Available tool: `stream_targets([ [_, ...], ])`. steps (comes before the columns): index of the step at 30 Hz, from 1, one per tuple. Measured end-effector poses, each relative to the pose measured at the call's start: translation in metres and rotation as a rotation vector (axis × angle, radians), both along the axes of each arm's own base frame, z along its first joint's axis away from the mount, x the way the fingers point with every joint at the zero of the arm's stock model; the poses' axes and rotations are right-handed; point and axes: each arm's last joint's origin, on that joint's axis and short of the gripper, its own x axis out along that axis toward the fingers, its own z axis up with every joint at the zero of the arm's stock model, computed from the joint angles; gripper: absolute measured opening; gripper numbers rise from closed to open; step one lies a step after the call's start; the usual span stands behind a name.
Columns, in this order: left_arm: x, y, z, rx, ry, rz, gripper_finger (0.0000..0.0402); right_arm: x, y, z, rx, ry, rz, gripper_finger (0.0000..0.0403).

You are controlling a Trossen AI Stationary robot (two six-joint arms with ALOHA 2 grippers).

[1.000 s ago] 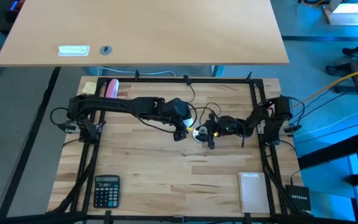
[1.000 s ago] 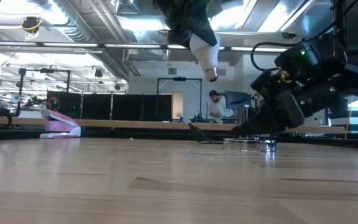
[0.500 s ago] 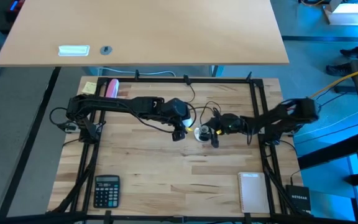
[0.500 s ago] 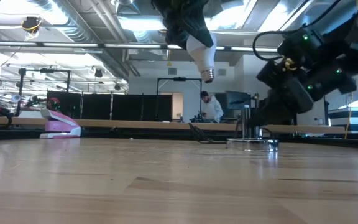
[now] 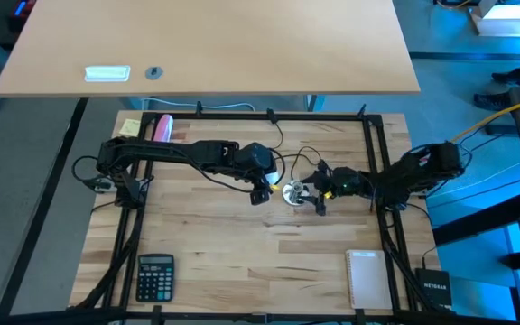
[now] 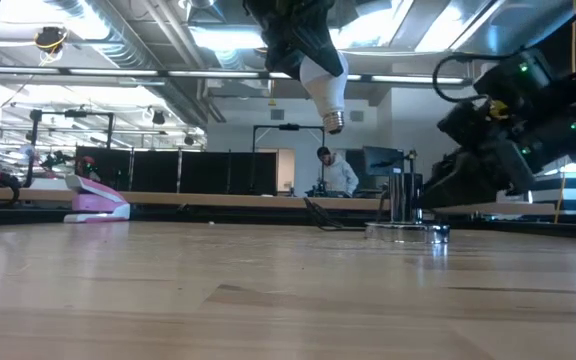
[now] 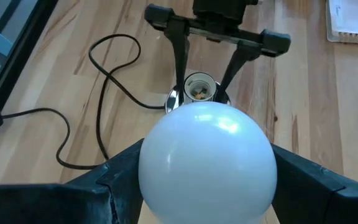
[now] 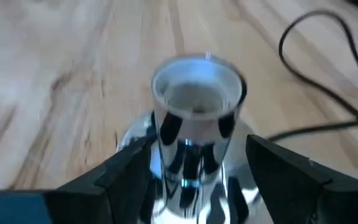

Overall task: Screw lightbulb
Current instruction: Insert the lightbulb into the lamp

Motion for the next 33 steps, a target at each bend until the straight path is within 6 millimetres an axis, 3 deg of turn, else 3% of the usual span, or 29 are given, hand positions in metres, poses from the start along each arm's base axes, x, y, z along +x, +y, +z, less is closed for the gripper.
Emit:
stream_targets([
  [7,0.000,0.000,0.000,-0.004,-0.004,0.005,0.0260,0.014,-0.002,-0.013,0.001,-0.004,0.002,0.0246],
  [14,0.000,-0.001,0.000,-0.019,-0.006,0.013,0.0260,0.014,-0.002,-0.017,0.011,0.001,-0.005,0.0177],
  [21,0.006,-0.001,0.002,-0.050,-0.071,0.044,0.0260,0.022,-0.001,0.006,0.123,-0.102,-0.008,0.0177],
  [25,0.013,-0.001,-0.001,-0.100,-0.122,0.093,0.0260,0.026,0.002,0.019,0.200,-0.074,0.019,0.0177],
  [33,0.025,0.004,-0.011,-0.196,-0.172,0.194,0.0260,0.045,0.015,0.031,0.030,0.145,-0.024,0.0177],
])
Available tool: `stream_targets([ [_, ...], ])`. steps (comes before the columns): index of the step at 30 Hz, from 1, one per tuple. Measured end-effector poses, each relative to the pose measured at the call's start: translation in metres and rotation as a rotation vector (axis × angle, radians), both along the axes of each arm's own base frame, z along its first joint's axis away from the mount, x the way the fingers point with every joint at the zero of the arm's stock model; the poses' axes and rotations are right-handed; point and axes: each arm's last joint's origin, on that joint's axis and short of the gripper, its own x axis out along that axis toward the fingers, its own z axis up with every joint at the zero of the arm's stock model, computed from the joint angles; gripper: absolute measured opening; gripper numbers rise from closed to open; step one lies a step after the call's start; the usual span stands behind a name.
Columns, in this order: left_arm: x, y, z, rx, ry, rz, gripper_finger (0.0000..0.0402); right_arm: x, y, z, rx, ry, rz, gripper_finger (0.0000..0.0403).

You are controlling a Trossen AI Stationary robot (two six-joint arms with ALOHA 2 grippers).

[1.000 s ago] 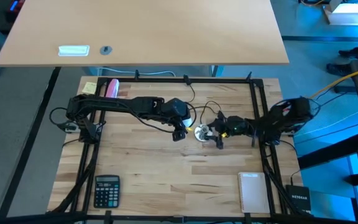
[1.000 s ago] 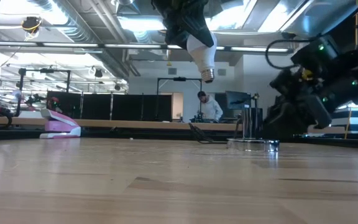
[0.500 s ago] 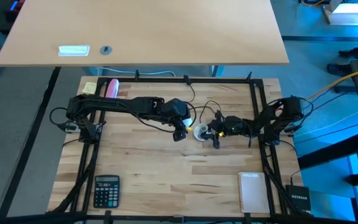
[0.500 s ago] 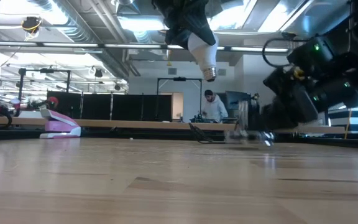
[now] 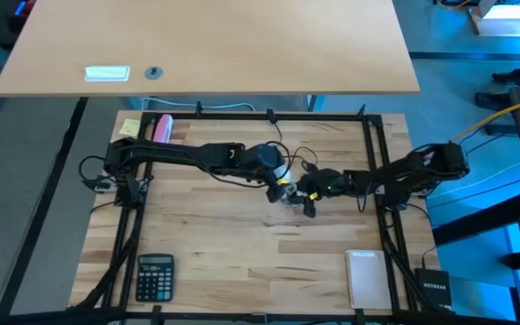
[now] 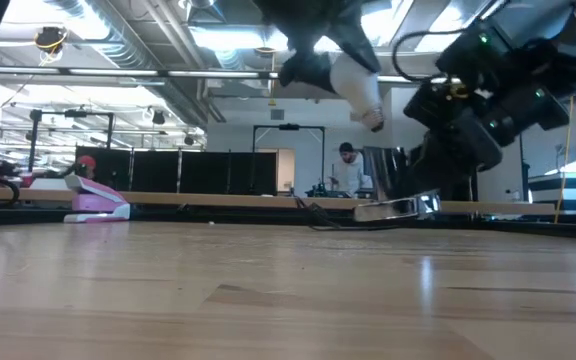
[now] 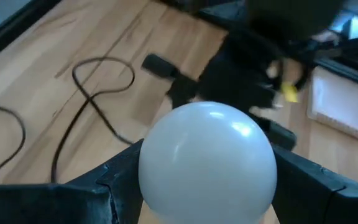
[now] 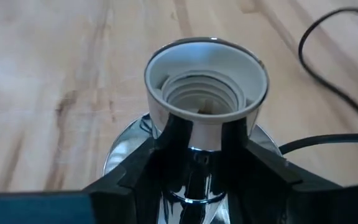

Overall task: Screw lightbulb
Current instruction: Insert the lightbulb into the lamp

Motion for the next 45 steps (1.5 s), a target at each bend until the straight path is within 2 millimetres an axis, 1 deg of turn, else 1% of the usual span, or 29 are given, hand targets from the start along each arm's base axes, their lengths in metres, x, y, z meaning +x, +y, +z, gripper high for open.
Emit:
stream_targets([
  [6,0.004,0.002,-0.011,-0.049,0.021,0.046,0.0260,0.014,0.001,0.014,-0.052,0.020,0.001,0.0177],
  [9,0.007,0.001,-0.015,-0.061,0.025,0.055,0.0260,0.016,0.001,0.016,-0.053,0.054,0.003,0.0177],
  [16,0.008,-0.003,-0.022,-0.052,0.057,0.040,0.0260,0.020,0.001,0.021,-0.042,0.052,0.014,0.0177],
  [21,0.008,-0.006,-0.022,-0.012,0.075,-0.004,0.0260,0.024,0.003,0.025,0.017,0.053,0.048,0.0177],
  [27,0.007,-0.013,-0.021,0.030,0.089,-0.107,0.0260,0.030,0.006,0.032,0.097,0.030,0.118,0.0177],
  [31,0.007,-0.015,-0.021,0.009,0.087,-0.222,0.0260,0.030,0.009,0.034,0.151,0.021,0.201,0.0177],
  [35,0.008,-0.018,-0.020,-0.002,0.076,-0.295,0.0260,0.030,0.013,0.036,0.218,0.002,0.295,0.0177],
  [40,0.008,-0.020,-0.020,0.002,0.065,-0.399,0.0260,0.031,0.024,0.040,0.277,-0.034,0.411,0.0177],
  [45,0.010,-0.022,-0.018,0.034,0.026,-0.501,0.0260,0.031,0.035,0.042,0.285,-0.042,0.465,0.0177],
])
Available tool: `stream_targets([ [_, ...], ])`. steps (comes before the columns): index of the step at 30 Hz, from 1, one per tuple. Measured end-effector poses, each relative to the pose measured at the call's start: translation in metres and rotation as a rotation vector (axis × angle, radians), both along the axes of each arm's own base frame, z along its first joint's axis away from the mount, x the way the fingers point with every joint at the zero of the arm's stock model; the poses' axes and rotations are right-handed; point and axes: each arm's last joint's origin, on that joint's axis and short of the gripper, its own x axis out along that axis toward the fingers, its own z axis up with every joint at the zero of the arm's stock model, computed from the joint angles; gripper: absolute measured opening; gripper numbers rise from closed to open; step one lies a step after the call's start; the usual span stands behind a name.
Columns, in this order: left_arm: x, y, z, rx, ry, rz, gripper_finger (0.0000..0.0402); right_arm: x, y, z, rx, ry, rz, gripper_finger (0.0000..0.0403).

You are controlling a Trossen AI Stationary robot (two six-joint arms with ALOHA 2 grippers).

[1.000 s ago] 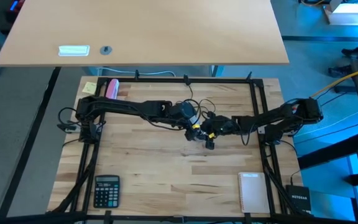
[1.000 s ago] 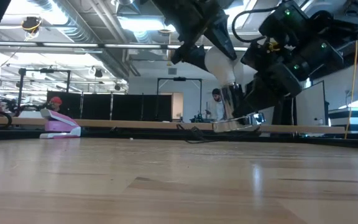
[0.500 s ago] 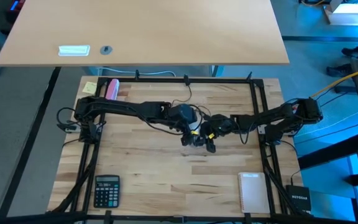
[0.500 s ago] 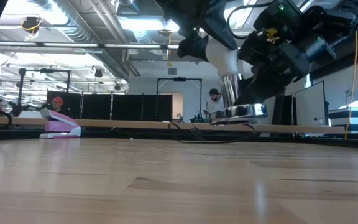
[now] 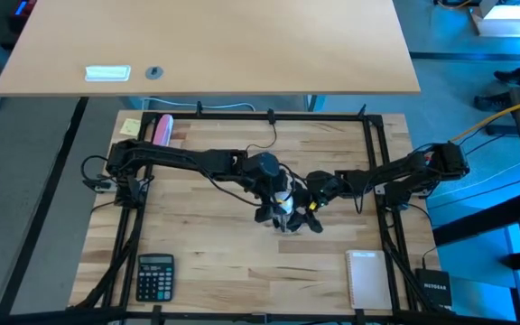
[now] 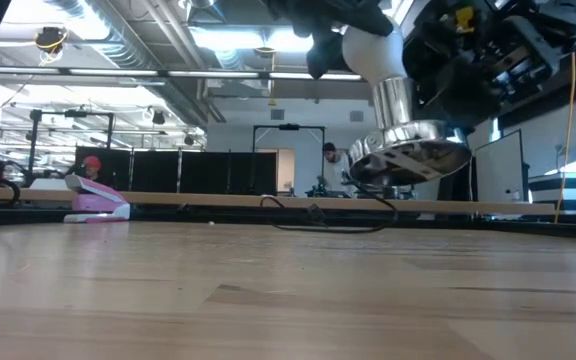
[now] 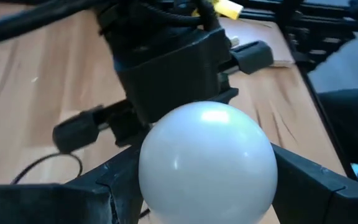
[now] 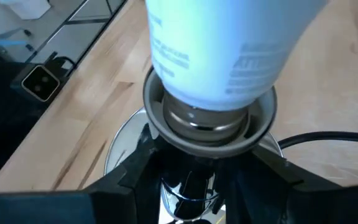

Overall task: Screw lightbulb
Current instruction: Insert the lightbulb into the lamp

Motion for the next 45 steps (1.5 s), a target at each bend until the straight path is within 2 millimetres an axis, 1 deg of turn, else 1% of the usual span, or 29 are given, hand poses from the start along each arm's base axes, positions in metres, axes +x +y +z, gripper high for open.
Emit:
stream_targets([
  [3,0.001,-0.001,0.001,0.021,-0.029,-0.075,0.0260,0.000,0.005,0.000,-0.009,-0.006,0.020,0.0177],
  [5,0.001,-0.001,0.001,0.028,-0.034,-0.082,0.0260,0.000,0.006,0.000,-0.025,-0.010,0.002,0.0177],
  [11,0.000,0.002,-0.002,0.020,0.000,-0.026,0.0260,0.000,0.002,-0.003,-0.123,0.005,-0.124,0.0177],
  [14,-0.002,0.004,-0.004,0.039,0.037,0.041,0.0260,0.001,-0.001,-0.005,-0.195,0.003,-0.188,0.0177],
  [20,-0.005,0.006,-0.008,0.043,0.097,0.113,0.0260,0.009,-0.004,-0.025,-0.291,-0.030,-0.296,0.0177],
  [27,-0.009,0.006,-0.017,0.055,0.180,0.151,0.0260,0.022,-0.004,-0.051,-0.290,-0.059,-0.308,0.0177],
  [32,-0.008,0.006,-0.025,0.056,0.219,0.153,0.0260,0.027,-0.006,-0.061,-0.269,-0.030,-0.331,0.0178],
  [34,-0.006,0.006,-0.031,0.056,0.232,0.153,0.0260,0.026,-0.006,-0.064,-0.277,-0.014,-0.339,0.0199],
  [38,-0.005,0.006,-0.032,0.055,0.232,0.154,0.0260,0.031,-0.008,-0.056,-0.272,-0.070,-0.365,0.0277],
  [40,-0.004,0.006,-0.033,0.054,0.232,0.155,0.0260,0.028,-0.008,-0.059,-0.277,-0.040,-0.359,0.0306],
  [42,-0.004,0.006,-0.033,0.050,0.231,0.158,0.0260,0.027,-0.009,-0.056,-0.286,-0.029,-0.357,0.0325],
  [45,-0.004,0.006,-0.033,0.049,0.235,0.160,0.0260,0.020,-0.009,-0.050,-0.320,-0.007,-0.335,0.0335],
])
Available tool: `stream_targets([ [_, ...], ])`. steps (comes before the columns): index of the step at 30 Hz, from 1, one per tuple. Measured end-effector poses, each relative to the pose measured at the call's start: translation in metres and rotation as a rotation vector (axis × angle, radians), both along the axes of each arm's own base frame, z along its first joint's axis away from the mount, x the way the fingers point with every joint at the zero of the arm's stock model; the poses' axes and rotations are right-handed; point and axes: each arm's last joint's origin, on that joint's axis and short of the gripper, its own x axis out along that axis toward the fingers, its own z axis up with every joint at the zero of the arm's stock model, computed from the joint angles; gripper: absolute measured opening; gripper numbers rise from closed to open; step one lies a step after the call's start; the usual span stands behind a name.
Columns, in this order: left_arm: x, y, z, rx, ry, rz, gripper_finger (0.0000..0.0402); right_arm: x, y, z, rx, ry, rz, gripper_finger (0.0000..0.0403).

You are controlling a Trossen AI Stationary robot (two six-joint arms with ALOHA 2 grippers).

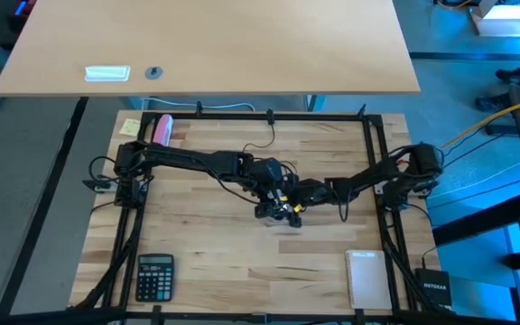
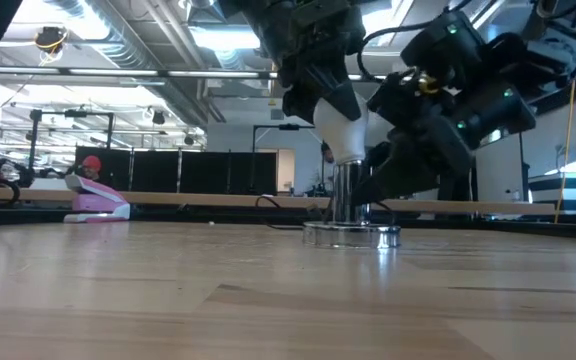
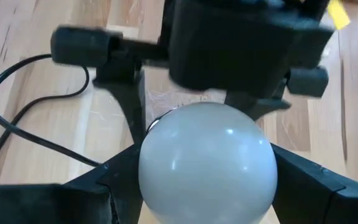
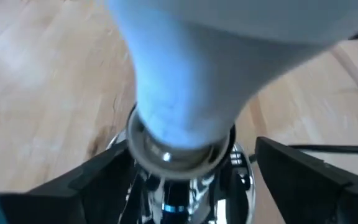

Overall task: Screw lightbulb
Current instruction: Insert the lightbulb into the lamp

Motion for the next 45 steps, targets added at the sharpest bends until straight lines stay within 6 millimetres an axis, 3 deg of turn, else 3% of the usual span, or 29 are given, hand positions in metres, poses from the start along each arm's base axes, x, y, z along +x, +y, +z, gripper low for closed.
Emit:
stream_targets([
  [5,0.000,0.000,0.000,-0.001,-0.006,0.000,0.0260,-0.025,-0.002,0.002,-0.002,-0.110,0.005,0.0326],
  [10,0.001,0.000,0.001,-0.001,-0.013,0.000,0.0260,-0.044,-0.004,-0.015,-0.013,-0.235,-0.032,0.0305],
  [22,0.001,0.000,0.001,-0.009,-0.018,0.008,0.0260,-0.031,-0.001,-0.050,0.053,-0.326,0.001,0.0279],
  [27,0.002,-0.001,0.001,-0.013,-0.020,0.012,0.0260,-0.024,0.009,-0.063,0.045,-0.331,0.041,0.0277],
  [38,0.001,-0.001,0.002,-0.014,-0.016,0.012,0.0260,-0.015,0.013,-0.072,0.021,-0.343,0.004,0.0273],
  [41,0.001,-0.001,0.002,-0.013,-0.016,0.013,0.0260,-0.013,0.012,-0.072,0.008,-0.343,-0.029,0.0247],
  [45,0.000,-0.001,0.002,-0.013,-0.014,0.012,0.0260,-0.009,0.012,-0.072,-0.002,-0.338,-0.045,0.0184],
])
